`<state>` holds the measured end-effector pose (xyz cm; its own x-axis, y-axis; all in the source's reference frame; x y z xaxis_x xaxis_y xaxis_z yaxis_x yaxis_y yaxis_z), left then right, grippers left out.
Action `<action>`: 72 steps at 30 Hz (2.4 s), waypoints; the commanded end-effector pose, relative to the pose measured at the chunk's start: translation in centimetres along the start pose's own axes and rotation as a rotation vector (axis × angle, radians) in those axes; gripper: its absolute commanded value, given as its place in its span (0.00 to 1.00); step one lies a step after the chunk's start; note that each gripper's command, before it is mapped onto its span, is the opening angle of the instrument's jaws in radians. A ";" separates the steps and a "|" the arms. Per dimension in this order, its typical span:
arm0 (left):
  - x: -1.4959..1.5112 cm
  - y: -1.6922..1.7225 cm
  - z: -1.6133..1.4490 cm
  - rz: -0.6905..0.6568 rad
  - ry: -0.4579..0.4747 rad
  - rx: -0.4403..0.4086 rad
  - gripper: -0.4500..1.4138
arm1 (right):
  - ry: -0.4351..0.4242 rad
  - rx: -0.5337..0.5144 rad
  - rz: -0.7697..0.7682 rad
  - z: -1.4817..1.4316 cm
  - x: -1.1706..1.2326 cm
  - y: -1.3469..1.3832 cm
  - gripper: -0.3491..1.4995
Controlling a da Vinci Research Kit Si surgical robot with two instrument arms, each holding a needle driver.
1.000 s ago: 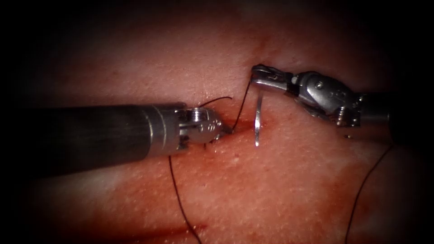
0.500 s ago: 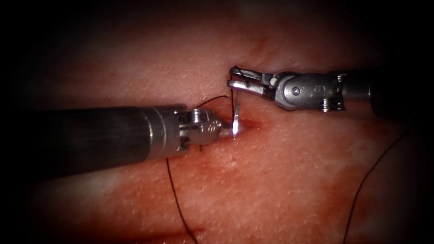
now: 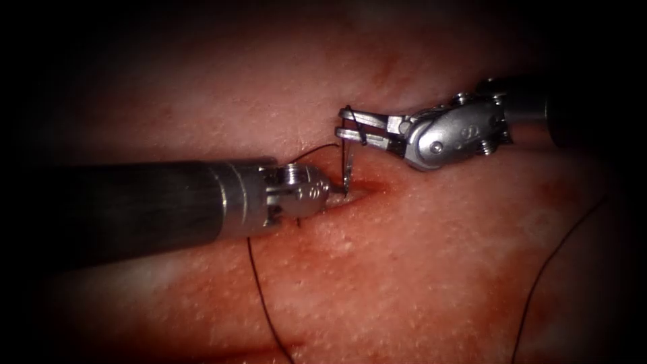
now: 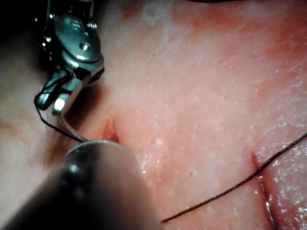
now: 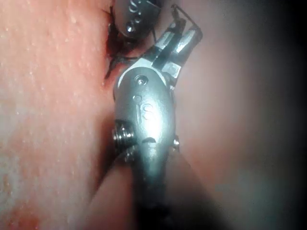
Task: Wound Closure
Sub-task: Push needle through skin above incision with right hand
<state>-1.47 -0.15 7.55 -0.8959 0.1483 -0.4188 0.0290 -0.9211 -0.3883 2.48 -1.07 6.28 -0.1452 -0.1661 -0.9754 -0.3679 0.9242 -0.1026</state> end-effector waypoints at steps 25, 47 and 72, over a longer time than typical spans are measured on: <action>0.15 -0.12 -0.27 -0.065 0.155 0.116 0.55 | -0.088 0.035 0.031 -0.24 -0.29 -0.42 0.00; 0.61 0.60 -1.11 -0.079 0.421 0.485 0.30 | -0.205 -0.051 0.343 -0.26 -0.73 0.05 0.00; 0.50 0.92 -0.26 -0.054 0.373 0.389 0.27 | -0.282 -0.030 0.777 -0.14 -0.87 0.19 0.00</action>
<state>-1.70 -0.85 6.76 -0.6736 0.2516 -0.6950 -0.2399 -0.9638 -0.1164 2.31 -0.82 7.11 -0.1365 0.6218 -0.7712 -0.2781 0.7231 0.6323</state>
